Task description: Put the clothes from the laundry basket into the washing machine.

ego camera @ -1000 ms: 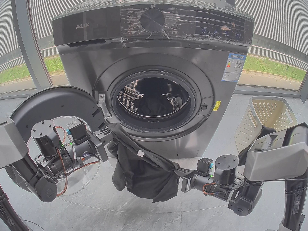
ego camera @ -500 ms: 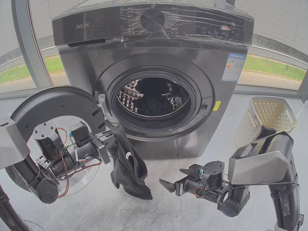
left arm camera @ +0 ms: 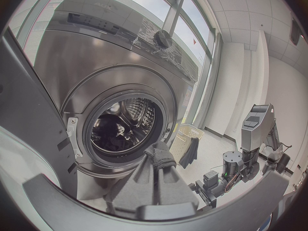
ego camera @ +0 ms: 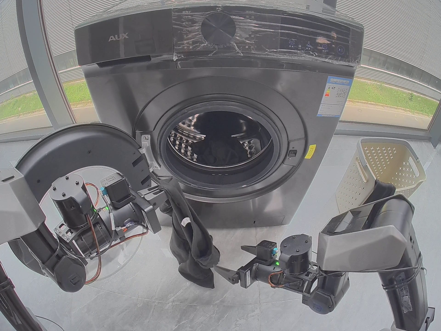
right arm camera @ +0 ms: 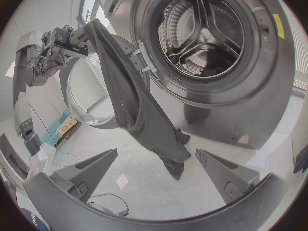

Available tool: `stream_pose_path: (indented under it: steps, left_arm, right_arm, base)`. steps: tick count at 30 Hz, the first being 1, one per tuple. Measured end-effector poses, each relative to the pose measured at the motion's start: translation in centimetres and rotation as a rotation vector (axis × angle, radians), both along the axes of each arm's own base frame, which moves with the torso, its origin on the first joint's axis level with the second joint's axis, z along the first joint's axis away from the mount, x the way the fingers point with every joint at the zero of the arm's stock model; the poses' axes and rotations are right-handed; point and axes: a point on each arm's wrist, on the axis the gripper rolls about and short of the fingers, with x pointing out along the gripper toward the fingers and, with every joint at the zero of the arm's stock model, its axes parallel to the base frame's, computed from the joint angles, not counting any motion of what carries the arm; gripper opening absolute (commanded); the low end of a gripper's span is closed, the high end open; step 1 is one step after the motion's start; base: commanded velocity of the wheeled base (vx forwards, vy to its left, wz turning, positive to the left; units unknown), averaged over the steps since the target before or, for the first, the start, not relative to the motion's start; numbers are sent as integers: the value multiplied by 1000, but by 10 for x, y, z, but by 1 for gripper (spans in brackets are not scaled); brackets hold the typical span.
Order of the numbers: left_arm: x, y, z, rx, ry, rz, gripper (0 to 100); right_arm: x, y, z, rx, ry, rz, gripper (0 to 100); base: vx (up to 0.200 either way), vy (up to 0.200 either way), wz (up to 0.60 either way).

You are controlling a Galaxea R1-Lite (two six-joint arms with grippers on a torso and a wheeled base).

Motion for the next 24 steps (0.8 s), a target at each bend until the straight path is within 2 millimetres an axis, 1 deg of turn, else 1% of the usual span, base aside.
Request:
stream_pose_path:
  steps: [5, 9, 16, 24]
  left_arm:
    - [0, -1, 0, 0, 0, 0, 0]
    - [0, -1, 0, -1, -1, 0, 0]
    - [1, -2, 0, -2, -2, 6, 0]
    - [6, -5, 1, -11, -10, 65, 0]
  right_arm:
    - [13, 16, 2, 46, -55, 16, 100]
    - [20, 24, -4, 62, -72, 27, 100]
    - [16, 31, -12, 57, -60, 64, 100]
    - [8, 38, -14, 46, -64, 108, 100]
  base:
    - [0, 0, 0]
    - [0, 0, 0]
    - [0, 0, 0]
    - [0, 0, 0]
